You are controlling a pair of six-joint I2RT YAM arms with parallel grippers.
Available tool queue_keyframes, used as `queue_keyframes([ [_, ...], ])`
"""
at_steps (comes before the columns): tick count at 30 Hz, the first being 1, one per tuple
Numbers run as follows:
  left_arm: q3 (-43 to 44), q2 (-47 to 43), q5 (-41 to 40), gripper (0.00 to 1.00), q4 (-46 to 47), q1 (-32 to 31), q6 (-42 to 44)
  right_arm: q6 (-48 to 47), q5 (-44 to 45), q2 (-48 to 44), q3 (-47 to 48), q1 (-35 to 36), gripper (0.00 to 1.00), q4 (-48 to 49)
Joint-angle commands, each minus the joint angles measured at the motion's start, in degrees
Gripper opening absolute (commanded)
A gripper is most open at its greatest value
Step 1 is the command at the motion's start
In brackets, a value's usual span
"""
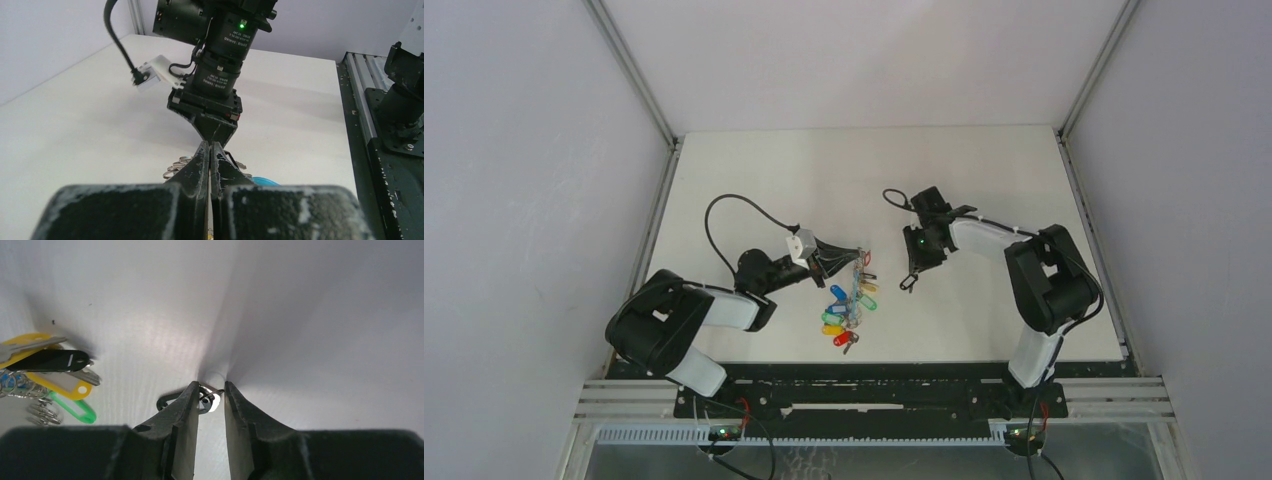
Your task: Put the keys on the keyring
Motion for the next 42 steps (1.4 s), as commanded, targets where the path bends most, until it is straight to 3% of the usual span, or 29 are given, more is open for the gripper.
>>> queue_keyframes([
  [1, -0.92, -1.75, 0.83, 0.00, 4.12, 0.34, 0.59, 9.40, -3.01, -4.70, -3.95, -4.77, 0.26, 1.98],
  [13, -0.81, -1.80, 1.18, 0.00, 4.14, 0.29, 0.07, 25.04, -20.74, -12.31, -21.94, -16.51, 0.23, 23.24],
  [22, -0.84, -1.87, 1.35, 0.00, 4.13, 0.30, -0.03, 27.78, -21.23, -14.22, -25.86, -19.58, 0.22, 28.32],
  [25, -0.68, -1.71, 1.76, 0.00, 4.12, 0.30, -0.03, 24.31, -19.34, -19.13, -26.16, -18.78, 0.30, 28.65],
  [29, -0.54, -1.37, 1.98, 0.00, 4.12, 0.29, 0.08, 12.24, -20.31, -28.36, -26.51, -15.21, 0.37, 30.65],
  [34, -0.44, -1.31, 1.98, 0.00, 4.14, 0.29, 0.06, 0.34, -27.09, -37.44, -29.93, -9.57, 0.40, 42.14],
  [42, -0.30, -1.53, 2.46, 0.00, 4.14, 0.29, -0.11, -10.60, -41.07, -32.34, -31.01, -2.87, 0.39, 62.37],
])
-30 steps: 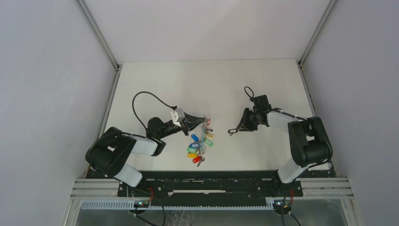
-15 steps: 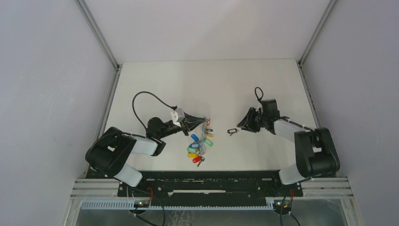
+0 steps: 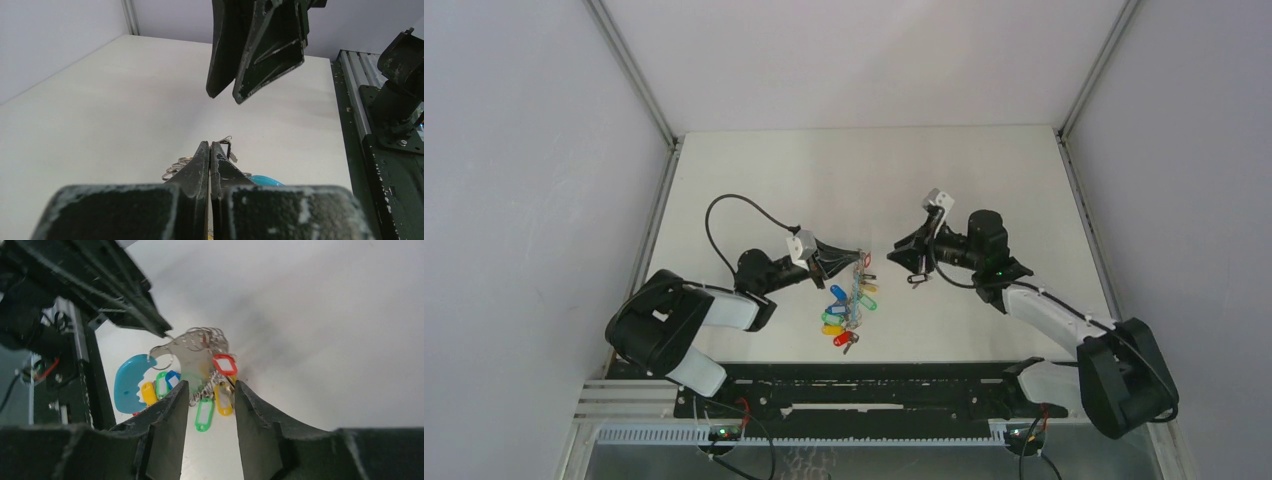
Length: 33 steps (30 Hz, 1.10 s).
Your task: Put the keys on the keyring
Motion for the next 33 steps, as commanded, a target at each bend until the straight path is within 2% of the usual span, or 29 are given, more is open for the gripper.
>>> queue_keyframes([
  [1, -0.35, -1.53, 1.15, 0.00, 4.13, 0.22, -0.10, -10.62, -11.51, 4.38, -0.45, 2.45, 0.38, 16.03],
  [7, -0.06, -1.25, 1.58, 0.00, 4.13, 0.22, -0.14, -13.87, -21.08, 11.32, 0.21, 3.74, 0.34, 26.08],
  [24, 0.23, -1.04, 2.60, 0.00, 4.13, 0.23, -0.47, -17.04, -27.09, 21.70, 7.45, 5.67, 0.23, 27.55],
  [33, 0.31, -0.94, 2.71, 0.00, 4.13, 0.23, -0.57, -19.21, -28.49, 23.28, 9.11, 5.87, 0.12, 24.09],
])
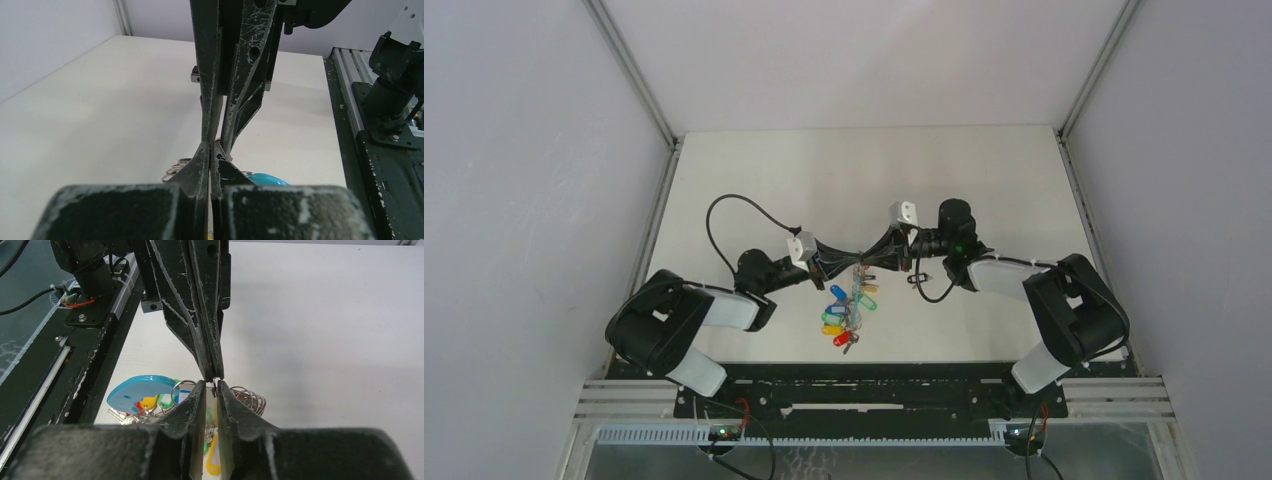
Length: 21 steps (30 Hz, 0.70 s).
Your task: Put the keys on the keyring
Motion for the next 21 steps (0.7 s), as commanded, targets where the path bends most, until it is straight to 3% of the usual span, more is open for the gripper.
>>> queue_keyframes([
  [1, 0.30, -0.91, 1.10, 0.00, 4.13, 0.24, -0.55, -2.47, -2.21, 0.46, 2.43, 0.40, 0.09, -0.46],
  [3, 0.27, -0.94, 1.12, 0.00, 4.12, 0.27, -0.56, -2.60, -2.38, 0.44, 2.65, 0.36, 0.00, -1.11],
  [6, 0.22, -0.92, 1.03, 0.00, 4.14, 0.22, -0.37, -4.08, -2.13, -0.53, 3.52, 0.28, 0.00, -4.99],
  [10, -0.36, -1.40, 0.85, 0.01, 4.05, 0.38, 0.76, -12.19, 1.60, -3.91, 6.94, 0.67, 0.00, -20.86],
  [13, -0.55, -1.42, 1.29, 0.06, 4.08, 0.64, 1.11, -18.61, 6.51, -6.27, 10.82, 1.58, 0.00, -36.29],
  [21, -1.24, -2.42, 2.64, 0.26, 4.03, 1.53, 1.70, -26.30, 17.71, -7.26, 21.05, 5.03, 0.00, -57.72],
])
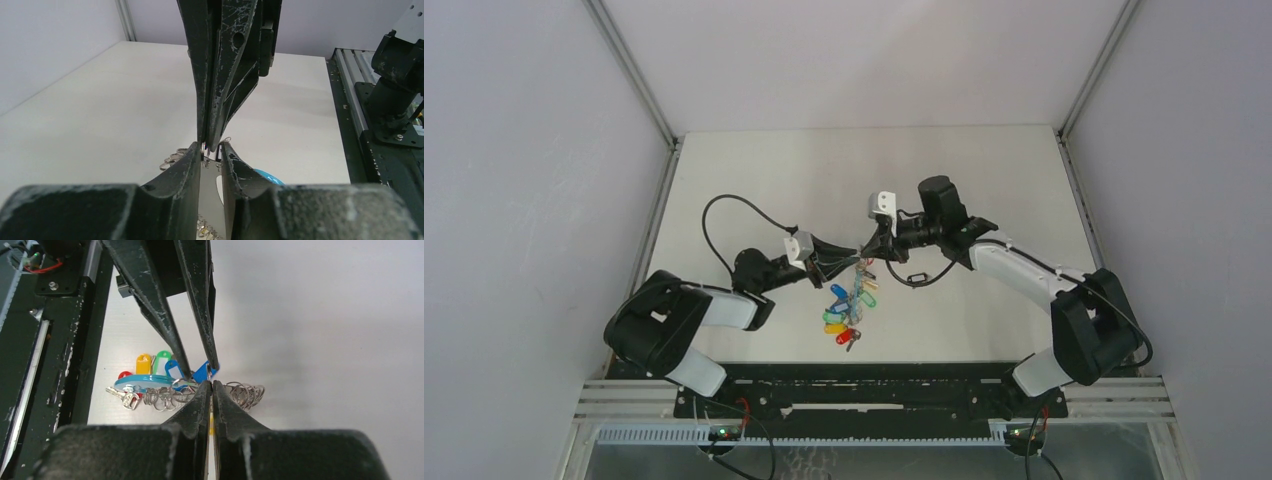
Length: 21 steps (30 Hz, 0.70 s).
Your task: Put the keys on the keyring
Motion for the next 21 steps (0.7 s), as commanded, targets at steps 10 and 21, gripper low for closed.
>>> queue_keyframes([
  [10, -0.87, -1.23, 3.12, 0.31, 3.21, 1.09, 1.23, -11.45, 17.72, 0.83, 13.86, 6.77, 0.00, -25.46],
  [21, 1.76, 1.94, 8.31, 0.32, 3.17, 3.28, -2.70, -12.74, 19.84, 0.92, 15.29, 8.10, 0.00, -27.71],
])
